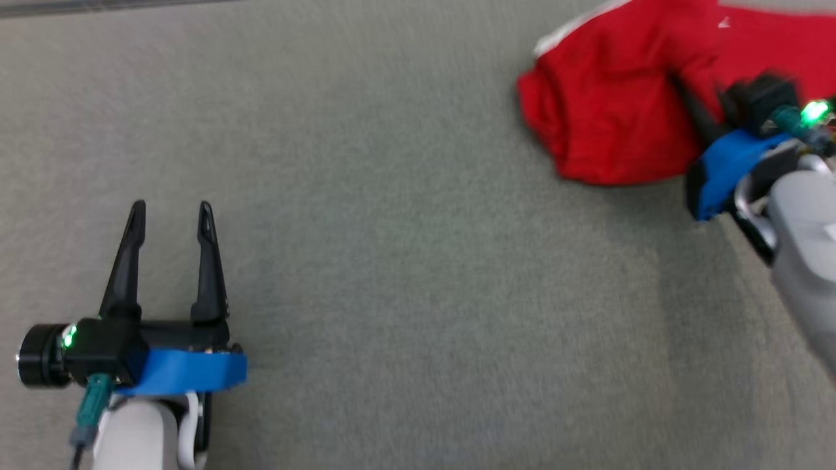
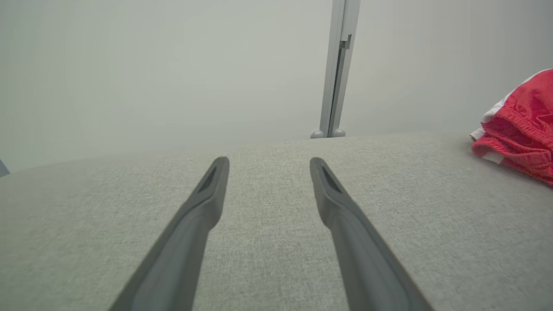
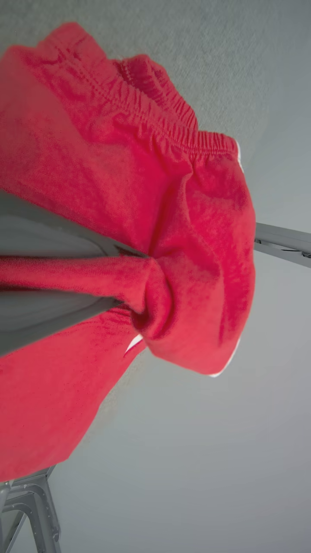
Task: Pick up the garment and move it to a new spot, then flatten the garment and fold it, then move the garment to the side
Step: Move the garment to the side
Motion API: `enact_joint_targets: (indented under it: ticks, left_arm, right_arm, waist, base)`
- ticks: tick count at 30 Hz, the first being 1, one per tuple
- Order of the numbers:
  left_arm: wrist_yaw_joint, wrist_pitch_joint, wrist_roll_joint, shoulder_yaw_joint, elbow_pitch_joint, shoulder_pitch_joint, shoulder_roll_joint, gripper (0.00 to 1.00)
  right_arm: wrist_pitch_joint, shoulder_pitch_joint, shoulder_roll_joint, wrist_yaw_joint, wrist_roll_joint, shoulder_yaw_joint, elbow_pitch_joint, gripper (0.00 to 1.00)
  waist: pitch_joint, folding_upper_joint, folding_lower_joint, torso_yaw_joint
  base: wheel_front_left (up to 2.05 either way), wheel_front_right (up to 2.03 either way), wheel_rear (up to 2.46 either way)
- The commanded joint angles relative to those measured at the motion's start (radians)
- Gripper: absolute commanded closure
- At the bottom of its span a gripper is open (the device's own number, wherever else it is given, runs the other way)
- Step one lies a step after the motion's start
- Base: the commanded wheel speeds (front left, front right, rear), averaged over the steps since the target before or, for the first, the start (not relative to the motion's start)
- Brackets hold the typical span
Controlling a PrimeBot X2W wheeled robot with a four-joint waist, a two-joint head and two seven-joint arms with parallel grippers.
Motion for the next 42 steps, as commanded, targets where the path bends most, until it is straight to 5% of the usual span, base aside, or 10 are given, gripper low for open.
enact_joint_targets:
  ticks: [1,14,22,23,25,32,42]
  left_arm:
    - [-0.005,-0.003,0.008,-0.005,-0.011,-0.023,0.008,0.00]
    - [-0.016,-0.003,0.039,-0.026,-0.160,-0.106,0.071,0.00]
    - [-0.012,-0.002,0.031,-0.023,-0.183,-0.117,0.087,0.00]
    - [-0.009,-0.003,0.030,-0.023,-0.185,-0.116,0.087,0.00]
    - [-0.006,-0.003,0.025,-0.019,-0.186,-0.110,0.086,0.00]
    - [0.010,-0.002,0.011,-0.011,-0.167,-0.075,0.076,0.00]
    - [0.019,-0.003,-0.008,0.007,-0.132,-0.022,0.055,0.00]
  right_arm:
    - [-0.002,-0.038,-0.033,0.000,0.002,0.002,0.005,1.00]
    - [0.076,-0.258,-0.255,0.000,0.143,0.102,0.057,1.00]
    - [0.081,-0.369,-0.256,0.000,0.102,0.201,0.150,1.00]
    - [0.082,-0.386,-0.256,0.000,0.087,0.200,0.174,0.90]
    - [0.075,-0.413,-0.248,0.000,0.068,0.186,0.222,0.00]
    - [0.064,-0.419,-0.194,0.000,0.025,0.139,0.332,0.00]
    - [0.033,-0.334,-0.202,0.000,-0.045,0.056,0.364,0.00]
  waist:
    - [0.018,-0.0002,-0.0001,-0.009]
    - [0.157,-0.0002,-0.0001,-0.088]
    - [0.187,-0.0002,-0.0001,-0.069]
    - [0.188,-0.0002,-0.0001,-0.064]
    - [0.188,-0.0002,-0.0001,-0.057]
    - [0.149,-0.0002,-0.0001,-0.050]
    - [0.011,-0.0002,-0.0001,-0.036]
  base:
    - [0.00,0.00,0.00]
    - [0.00,0.00,0.00]
    - [0.00,0.00,0.00]
    - [0.00,0.00,0.00]
    - [0.00,0.00,0.00]
    - [0.00,0.00,0.00]
    - [0.00,0.00,0.00]
